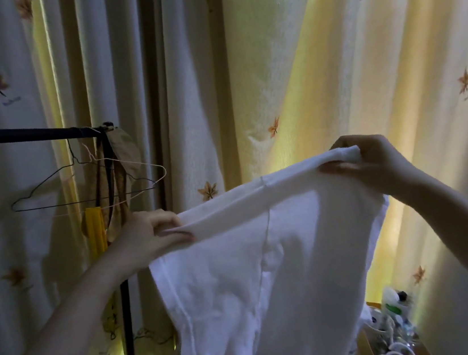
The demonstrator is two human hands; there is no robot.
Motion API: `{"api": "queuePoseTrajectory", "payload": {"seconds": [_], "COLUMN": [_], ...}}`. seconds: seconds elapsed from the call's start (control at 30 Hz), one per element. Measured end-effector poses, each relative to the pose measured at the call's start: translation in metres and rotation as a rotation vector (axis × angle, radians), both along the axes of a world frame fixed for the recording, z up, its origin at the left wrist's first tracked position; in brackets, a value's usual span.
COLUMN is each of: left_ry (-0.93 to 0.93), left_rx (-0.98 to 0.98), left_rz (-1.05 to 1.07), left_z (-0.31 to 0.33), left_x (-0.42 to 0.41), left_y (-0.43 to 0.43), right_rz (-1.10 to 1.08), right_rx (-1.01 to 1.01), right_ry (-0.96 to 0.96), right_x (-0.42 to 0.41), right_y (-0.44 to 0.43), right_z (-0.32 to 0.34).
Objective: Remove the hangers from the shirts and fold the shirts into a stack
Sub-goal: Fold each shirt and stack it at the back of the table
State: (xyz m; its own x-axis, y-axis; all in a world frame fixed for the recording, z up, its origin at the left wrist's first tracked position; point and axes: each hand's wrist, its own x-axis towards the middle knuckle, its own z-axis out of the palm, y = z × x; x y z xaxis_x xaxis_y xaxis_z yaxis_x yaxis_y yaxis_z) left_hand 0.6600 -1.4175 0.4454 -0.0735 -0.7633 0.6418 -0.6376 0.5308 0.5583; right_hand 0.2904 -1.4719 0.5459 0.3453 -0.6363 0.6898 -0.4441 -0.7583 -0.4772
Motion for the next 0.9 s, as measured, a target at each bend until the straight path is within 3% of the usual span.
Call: {"api": "queuePoseTrajectory", "payload": {"seconds": [0.1,0.27,0.33,0.43,0.5,0.57,0.63,0.7,0.77,0.83,0.9], "left_ry": [0.088,0.049,0.064,-0.163,-0.258,-0.227,-0.133,0.077,0.489,0.876,1.125], "left_rx": [-0.003,-0.020,0.110,0.441,0.552,0.612,0.668,0.693,0.583,0.505,0.617], "left_rz": [0.022,0.035,0.035,0.049,0.012,-0.086,-0.180,-0.275,-0.447,-0.437,-0.637], "left_z": [-0.001,-0.006,-0.008,-0.020,-0.029,-0.034,-0.039,-0.041,-0.050,-0.067,-0.097], "left_x": [0.005,0.004,0.008,0.009,0.007,0.008,0.017,0.025,0.022,0.005,-0.021], "left_y": [-0.004,0.001,0.005,0.012,0.013,0.015,0.019,0.023,0.019,0.012,0.010], "right_rz": [0.008,0.013,0.009,0.010,0.003,-0.001,0.015,0.045,0.044,0.029,0.018], "right_rx": [0.004,0.044,0.081,0.185,0.212,0.183,0.166,0.176,0.200,0.221,0.234], "right_ry": [-0.013,0.005,0.043,0.147,0.257,0.296,0.234,0.135,0.039,-0.041,-0.085], "right_x": [0.003,0.005,0.004,0.001,0.002,0.002,0.001,0.000,0.000,0.001,0.003], "right_y": [0.000,0.003,0.004,0.007,0.007,0.006,0.006,0.006,0.005,0.004,0.003], "right_z": [-0.002,-0.005,-0.005,-0.001,-0.002,-0.007,-0.013,-0.018,-0.023,-0.025,-0.028]}}
